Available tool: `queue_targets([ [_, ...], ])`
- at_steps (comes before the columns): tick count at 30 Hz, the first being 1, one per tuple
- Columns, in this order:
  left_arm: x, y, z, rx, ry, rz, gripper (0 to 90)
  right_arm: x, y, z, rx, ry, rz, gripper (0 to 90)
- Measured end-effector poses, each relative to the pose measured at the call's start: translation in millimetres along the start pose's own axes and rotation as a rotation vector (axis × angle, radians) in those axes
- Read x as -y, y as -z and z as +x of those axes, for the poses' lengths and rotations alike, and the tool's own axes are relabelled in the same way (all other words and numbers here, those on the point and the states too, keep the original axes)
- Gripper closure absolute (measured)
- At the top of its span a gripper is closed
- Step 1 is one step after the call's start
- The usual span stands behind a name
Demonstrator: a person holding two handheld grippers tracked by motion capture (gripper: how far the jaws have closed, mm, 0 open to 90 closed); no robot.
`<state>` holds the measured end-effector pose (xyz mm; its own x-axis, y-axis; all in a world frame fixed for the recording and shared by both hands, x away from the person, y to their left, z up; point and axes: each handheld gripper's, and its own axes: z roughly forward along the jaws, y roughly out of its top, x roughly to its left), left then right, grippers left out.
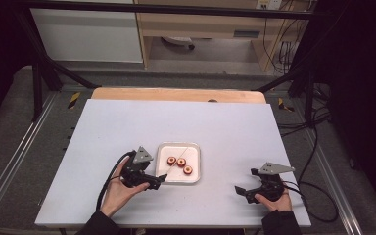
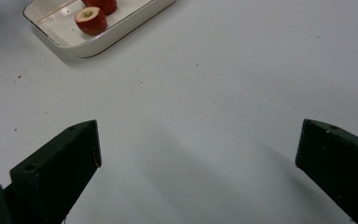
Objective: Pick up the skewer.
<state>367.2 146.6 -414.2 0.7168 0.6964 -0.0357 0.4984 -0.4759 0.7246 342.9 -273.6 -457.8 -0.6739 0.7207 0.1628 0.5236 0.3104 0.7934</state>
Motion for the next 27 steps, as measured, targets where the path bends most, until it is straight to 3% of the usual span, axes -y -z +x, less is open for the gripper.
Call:
queue_targets([
  [6, -5.4, -12.3, -1.7, -0.007, 0.017, 0.032, 18.7, 0.1, -0.3, 0.0, 0.0, 0.004, 0.004, 0.7],
  [7, -6.0, -14.0, -1.6, -0.007, 0.021, 0.033, 22.9, 0.1, -0.3, -0.1, 0.0, 0.004, 0.005, 0.8],
  [18, -12.9, -33.6, -4.5, -0.017, 0.03, 0.074, 36.5, 0.2, -0.6, -0.1, -0.001, 0.005, 0.008, 0.9],
  [20, -13.1, -35.4, -5.5, -0.026, 0.021, 0.078, 44.7, 0.1, -0.6, -0.2, -0.001, 0.005, 0.008, 0.9],
  [24, -12.8, -38.2, -5.4, -0.026, 0.022, 0.097, 49.6, 0.1, -0.6, -0.2, -0.002, 0.005, 0.008, 0.9],
  [27, -12.9, -39.2, -5.7, -0.021, 0.026, 0.096, 59.3, 0.1, -0.5, -0.2, -0.003, 0.004, 0.008, 0.9],
])
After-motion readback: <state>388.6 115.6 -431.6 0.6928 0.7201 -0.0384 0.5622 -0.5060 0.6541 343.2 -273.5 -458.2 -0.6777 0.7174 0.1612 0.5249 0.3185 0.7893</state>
